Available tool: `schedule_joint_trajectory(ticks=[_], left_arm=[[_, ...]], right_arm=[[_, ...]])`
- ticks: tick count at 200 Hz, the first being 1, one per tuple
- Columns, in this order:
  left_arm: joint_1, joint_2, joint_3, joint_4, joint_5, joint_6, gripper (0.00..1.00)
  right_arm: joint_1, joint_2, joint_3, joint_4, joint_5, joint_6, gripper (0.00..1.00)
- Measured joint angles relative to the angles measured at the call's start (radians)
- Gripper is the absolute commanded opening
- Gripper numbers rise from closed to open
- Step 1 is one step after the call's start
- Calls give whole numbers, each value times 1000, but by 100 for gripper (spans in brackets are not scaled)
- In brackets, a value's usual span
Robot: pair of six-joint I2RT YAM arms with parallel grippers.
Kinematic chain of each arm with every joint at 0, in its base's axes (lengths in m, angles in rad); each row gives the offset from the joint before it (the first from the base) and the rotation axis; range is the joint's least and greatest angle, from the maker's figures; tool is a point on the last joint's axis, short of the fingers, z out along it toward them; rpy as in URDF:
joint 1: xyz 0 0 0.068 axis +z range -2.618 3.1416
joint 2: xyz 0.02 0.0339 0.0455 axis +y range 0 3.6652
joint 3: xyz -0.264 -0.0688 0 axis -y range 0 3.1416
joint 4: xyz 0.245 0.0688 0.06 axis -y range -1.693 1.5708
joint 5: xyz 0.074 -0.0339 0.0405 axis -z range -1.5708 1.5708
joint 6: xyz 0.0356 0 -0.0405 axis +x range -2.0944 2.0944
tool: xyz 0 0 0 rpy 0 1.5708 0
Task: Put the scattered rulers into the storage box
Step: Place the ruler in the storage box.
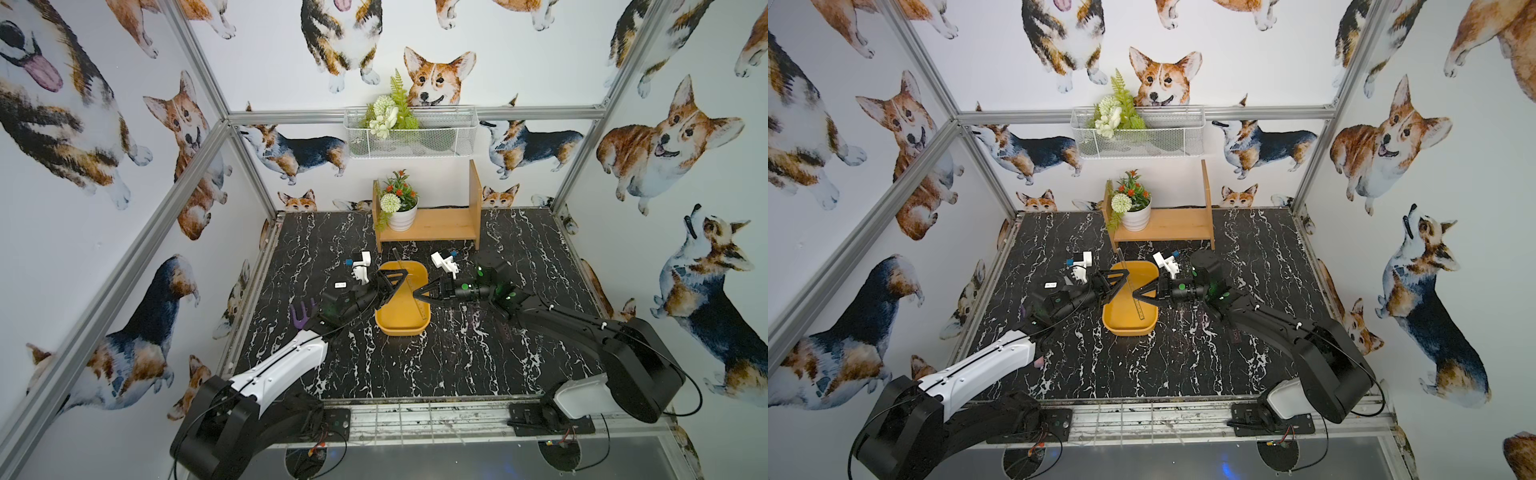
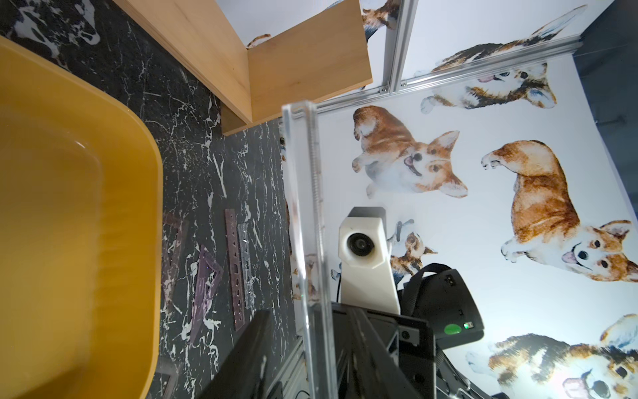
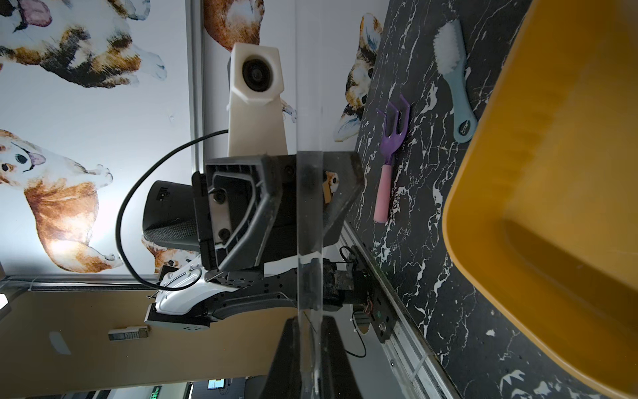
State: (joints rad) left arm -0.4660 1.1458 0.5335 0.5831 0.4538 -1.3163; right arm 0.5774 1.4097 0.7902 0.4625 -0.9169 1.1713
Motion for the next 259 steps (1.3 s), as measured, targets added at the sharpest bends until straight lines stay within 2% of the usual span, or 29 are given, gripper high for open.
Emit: schedule_joint_trajectory(ticks=[19,46,81,86,103,123,138,151,204,259], left_arm=[[0,10,0,25,19,-21,42],[0,18,0,47,33,-33,33],[1,18,0,49,42,-58,5],[1,16,-1,53,47,-58,0],[0,13,-2,55,48,-57,0],[0,8,-1,32,48,-50,0],[1,6,8,-6,46,-37,0],[5,5,23,-46,42,-19,0],[8,53,158,-289,-12,127,0],[8,200,303,-489,-124,283,0]], right_arm=[[6,4,-5,16,-9,3,0],[18,13,-9,35,-23,21,0],[20,14,-17,73,-29,19,0],[20,14,-18,77,-32,19,6],[20,13,-18,77,-34,18,19],[16,4,-10,35,-28,-8,44],[2,-12,12,-23,-8,-45,56],[-17,-32,36,-85,8,-91,62],[-153,-101,134,-418,114,-309,60],[-165,-105,249,-779,357,-560,56]])
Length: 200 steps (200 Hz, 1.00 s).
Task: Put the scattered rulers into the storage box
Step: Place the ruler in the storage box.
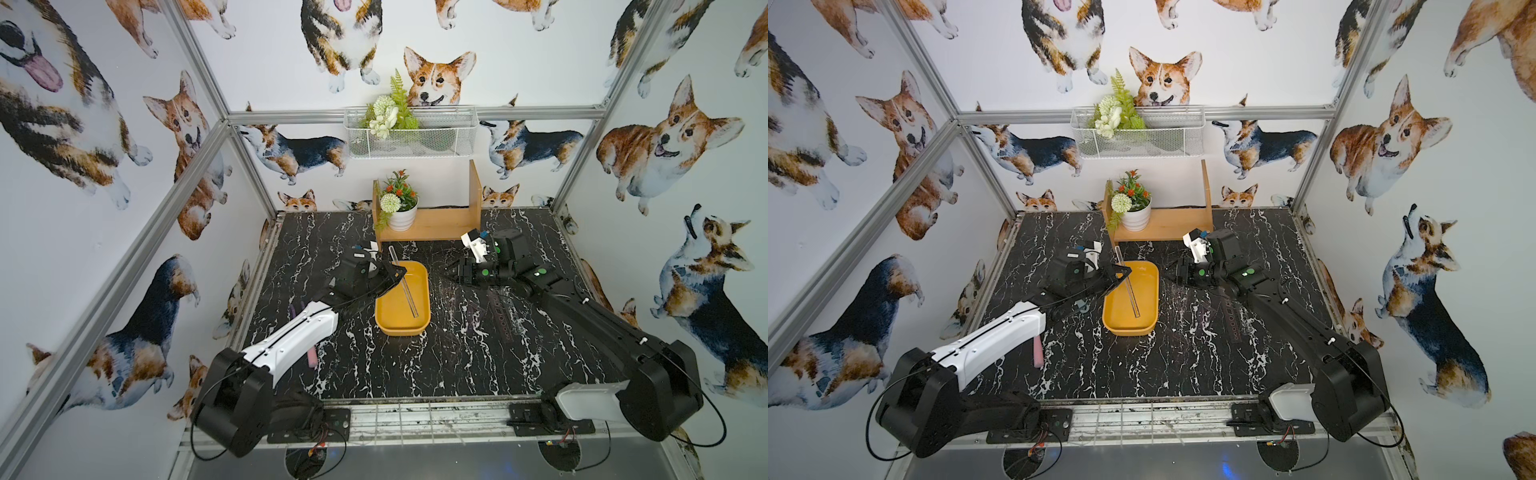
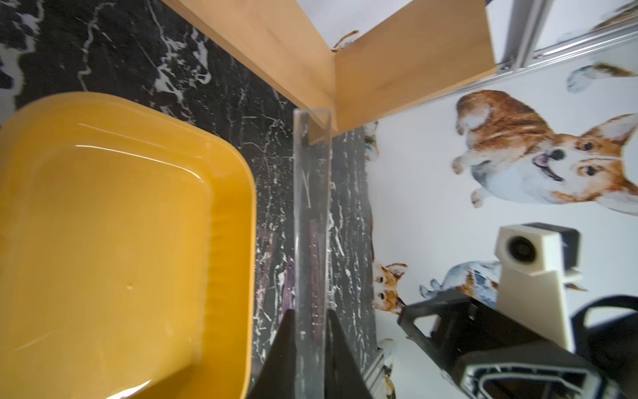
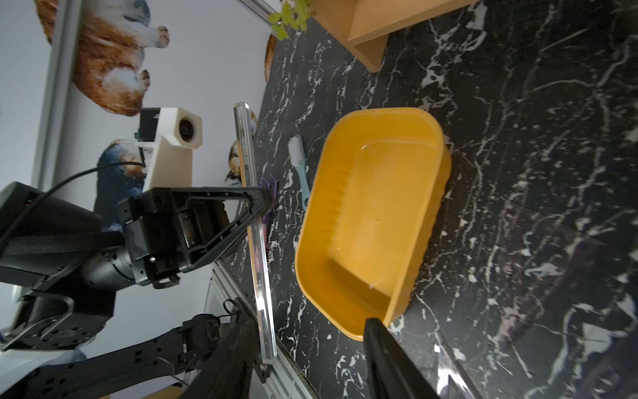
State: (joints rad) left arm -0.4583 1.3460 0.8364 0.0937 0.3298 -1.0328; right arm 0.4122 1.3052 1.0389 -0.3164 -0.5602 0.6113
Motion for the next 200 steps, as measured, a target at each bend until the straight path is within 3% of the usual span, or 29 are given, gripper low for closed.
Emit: schedule_joint_trajectory(ticks=[91,200], left_arm=[[-20,244,109,-98,-135,106,0],[-58,304,106,-121,-210,108,0]], right_arm=[[-1,-76,-8,-229,299,-166,56],[-8,-98,-26,-270,377,-210,57]])
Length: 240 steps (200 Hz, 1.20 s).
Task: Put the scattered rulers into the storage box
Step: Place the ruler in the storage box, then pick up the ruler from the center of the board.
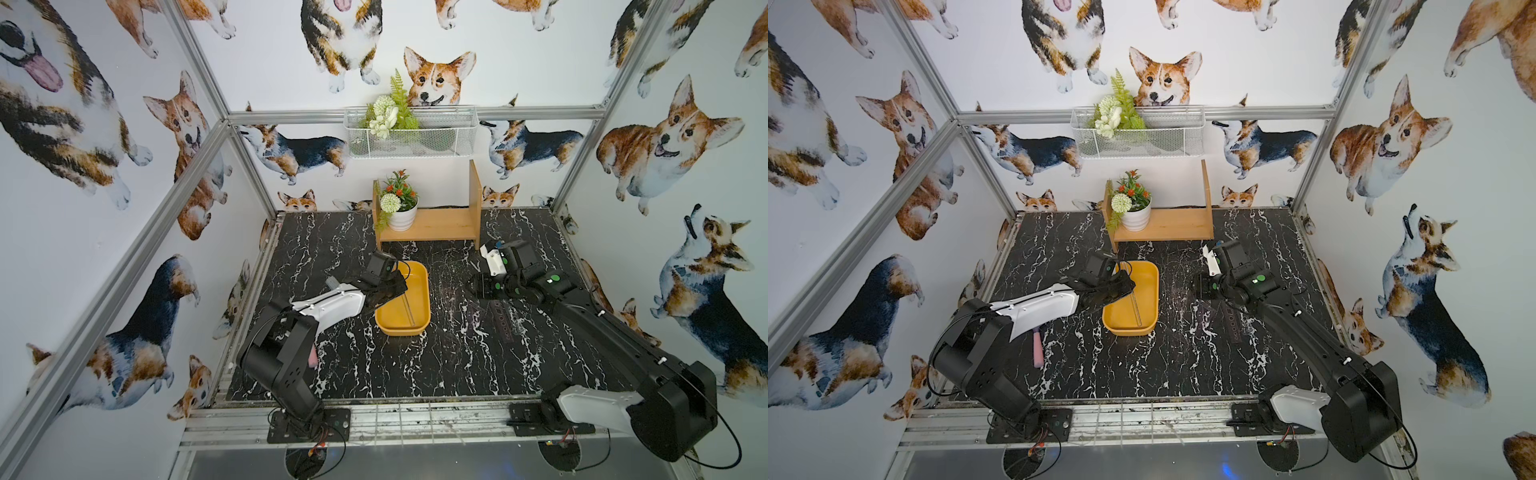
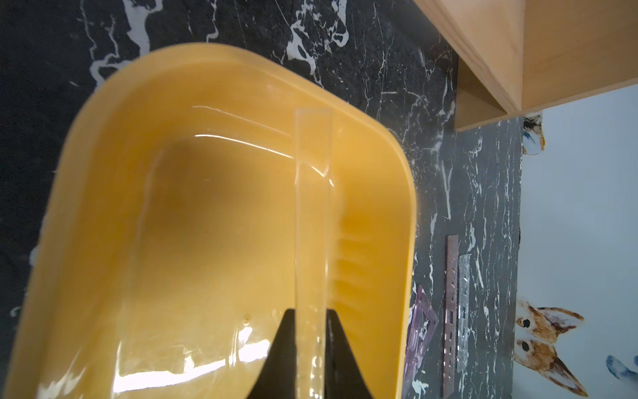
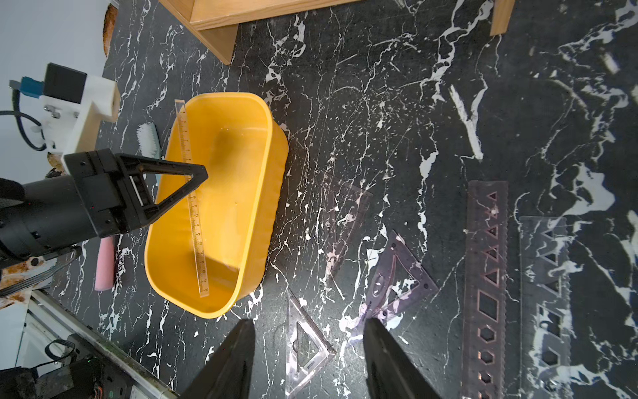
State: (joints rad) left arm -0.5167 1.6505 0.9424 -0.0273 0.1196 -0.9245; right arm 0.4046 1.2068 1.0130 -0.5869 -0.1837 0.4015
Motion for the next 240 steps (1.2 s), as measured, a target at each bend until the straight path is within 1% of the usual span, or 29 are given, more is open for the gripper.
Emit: schedule_joint_trajectory(ticks=[8,29,39,63,80,96,126,183,205,240], left_arm=[[-1,0,0,-1,-6,0,1],[-2,0,0,-13,-15,-4,18],[-2,0,1,-23,-23,-4,29],[-2,-16,3,-50,-39,-6,46],[-4,-41,5,-64,-50,-3,51],[-7,-69,10,-78,-63,1,52],[-11,-127,39,-112,-75,18,52],[-43,-212,118,-217,-89,98,51],[-72,-238,140,-269,-90,134,51],[-147,-269,166,-334,-96,168,51]], right_arm=[[-1,0,0,-2,4,-4,57],[-1,0,0,-9,29,-14,58],[-1,0,0,-15,39,-19,59],[-1,2,-5,-19,69,-29,59],[-1,4,-13,-21,82,-38,60],[-1,5,-22,-23,96,-39,59],[-1,12,-39,-23,107,-41,55],[-1,45,-66,-24,140,-40,49],[-1,58,-76,-25,157,-40,47],[-2,79,-96,-26,182,-40,45]])
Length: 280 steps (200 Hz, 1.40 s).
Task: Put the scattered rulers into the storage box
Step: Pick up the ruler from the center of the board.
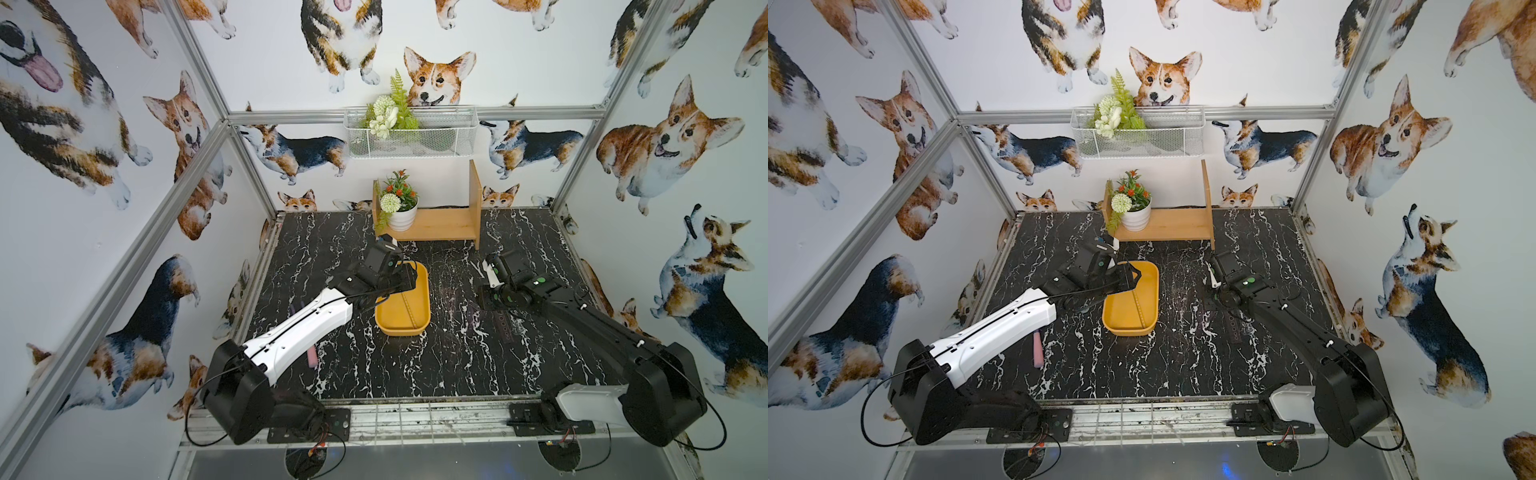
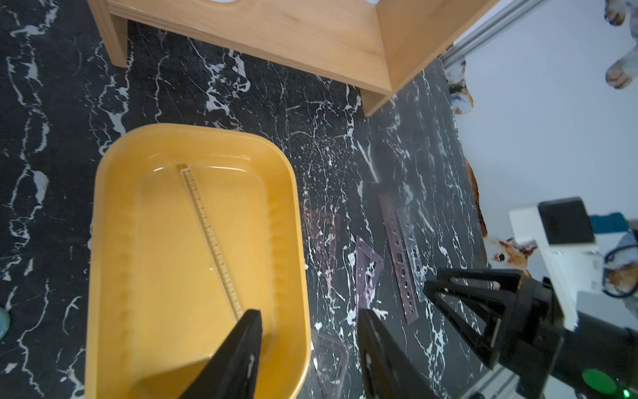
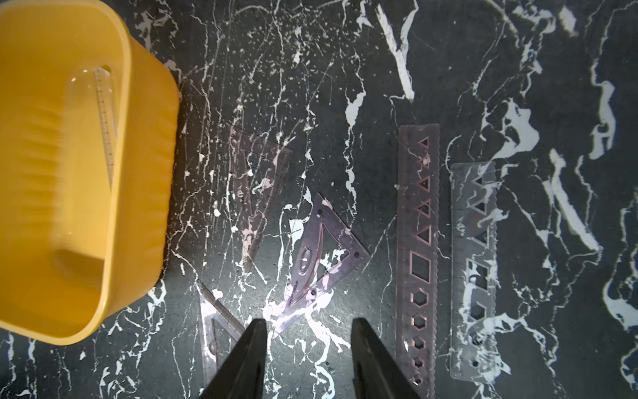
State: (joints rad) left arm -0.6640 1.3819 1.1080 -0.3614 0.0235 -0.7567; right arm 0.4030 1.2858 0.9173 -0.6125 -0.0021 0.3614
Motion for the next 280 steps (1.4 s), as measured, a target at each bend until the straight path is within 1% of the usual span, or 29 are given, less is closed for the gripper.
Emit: schedule_joint_trajectory(ticks=[38,73,125,157,185,223,280], left_arm=[[-89,-15,-16,-15,-9,-4,51],[-167,-3,-32,7,-18,-35,50],[-239,27,-64,87,-16,-89,50],[-254,28,-90,133,-15,-114,50],[-259,28,-98,154,-13,-132,50],[-259,26,-100,170,-7,-132,50],[-259,23,-109,182,-7,-135,50]], right_arm=[[-20,19,-22,0,24,0,44],[-111,22,-61,0,24,-1,43],[-190,54,-62,2,4,-5,40],[-194,93,-62,3,2,-5,40],[-194,133,-62,6,2,-5,45],[-194,183,-59,21,2,-4,47],[-194,234,-46,34,17,-5,47]])
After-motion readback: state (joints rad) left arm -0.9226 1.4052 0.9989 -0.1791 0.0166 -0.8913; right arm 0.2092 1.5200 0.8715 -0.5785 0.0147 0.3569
